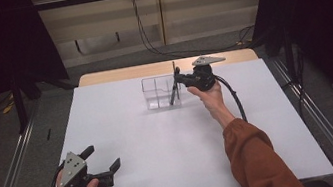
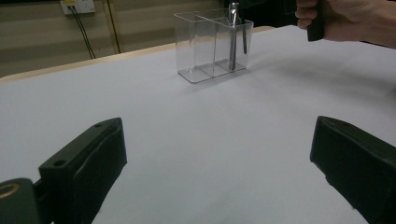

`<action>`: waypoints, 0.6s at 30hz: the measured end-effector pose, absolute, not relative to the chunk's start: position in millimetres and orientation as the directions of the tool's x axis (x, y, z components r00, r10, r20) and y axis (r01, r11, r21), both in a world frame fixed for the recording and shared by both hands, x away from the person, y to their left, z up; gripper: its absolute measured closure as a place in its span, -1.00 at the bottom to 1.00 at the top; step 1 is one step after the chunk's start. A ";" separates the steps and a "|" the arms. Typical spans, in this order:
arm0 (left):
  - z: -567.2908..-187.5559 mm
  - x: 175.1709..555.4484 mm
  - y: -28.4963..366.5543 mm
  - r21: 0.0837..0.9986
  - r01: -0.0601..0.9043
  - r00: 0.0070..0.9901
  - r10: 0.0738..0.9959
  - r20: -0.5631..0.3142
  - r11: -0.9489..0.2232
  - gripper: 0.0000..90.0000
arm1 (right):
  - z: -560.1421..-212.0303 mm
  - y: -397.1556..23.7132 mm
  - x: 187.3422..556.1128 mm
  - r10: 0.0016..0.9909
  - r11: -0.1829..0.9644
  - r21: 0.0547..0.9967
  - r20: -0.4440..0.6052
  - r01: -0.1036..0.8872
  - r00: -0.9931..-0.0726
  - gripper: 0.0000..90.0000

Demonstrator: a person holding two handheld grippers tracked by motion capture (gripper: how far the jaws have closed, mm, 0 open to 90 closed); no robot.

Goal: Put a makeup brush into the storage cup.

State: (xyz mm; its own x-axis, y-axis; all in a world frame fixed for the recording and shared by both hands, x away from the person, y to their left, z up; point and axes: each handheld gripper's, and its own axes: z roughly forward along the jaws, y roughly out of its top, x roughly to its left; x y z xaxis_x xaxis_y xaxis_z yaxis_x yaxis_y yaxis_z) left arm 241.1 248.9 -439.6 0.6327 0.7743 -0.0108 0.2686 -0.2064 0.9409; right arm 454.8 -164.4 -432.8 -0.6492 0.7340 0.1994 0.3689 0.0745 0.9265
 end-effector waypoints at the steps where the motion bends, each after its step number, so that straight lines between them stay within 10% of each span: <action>1: -439.6 241.1 248.9 0.941 0.269 0.633 0.774 -0.011 -0.207 -0.92 | -433.5 -164.6 454.9 0.734 0.076 0.926 0.200 0.371 -0.649 0.91; 18: -440.1 241.7 249.8 0.939 0.274 0.629 0.777 -0.011 -0.208 -0.92 | -437.1 -168.1 455.0 0.741 0.071 0.920 0.210 0.385 -0.638 0.85</action>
State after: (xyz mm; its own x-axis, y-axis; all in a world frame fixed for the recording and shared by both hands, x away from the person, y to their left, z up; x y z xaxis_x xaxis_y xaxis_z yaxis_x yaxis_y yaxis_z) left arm 241.7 249.8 -440.1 0.6295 0.7769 -0.0113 0.2736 -0.2081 0.9391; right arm 455.0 -168.1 -437.1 -0.6376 0.7413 0.2097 0.3849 0.0708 0.9202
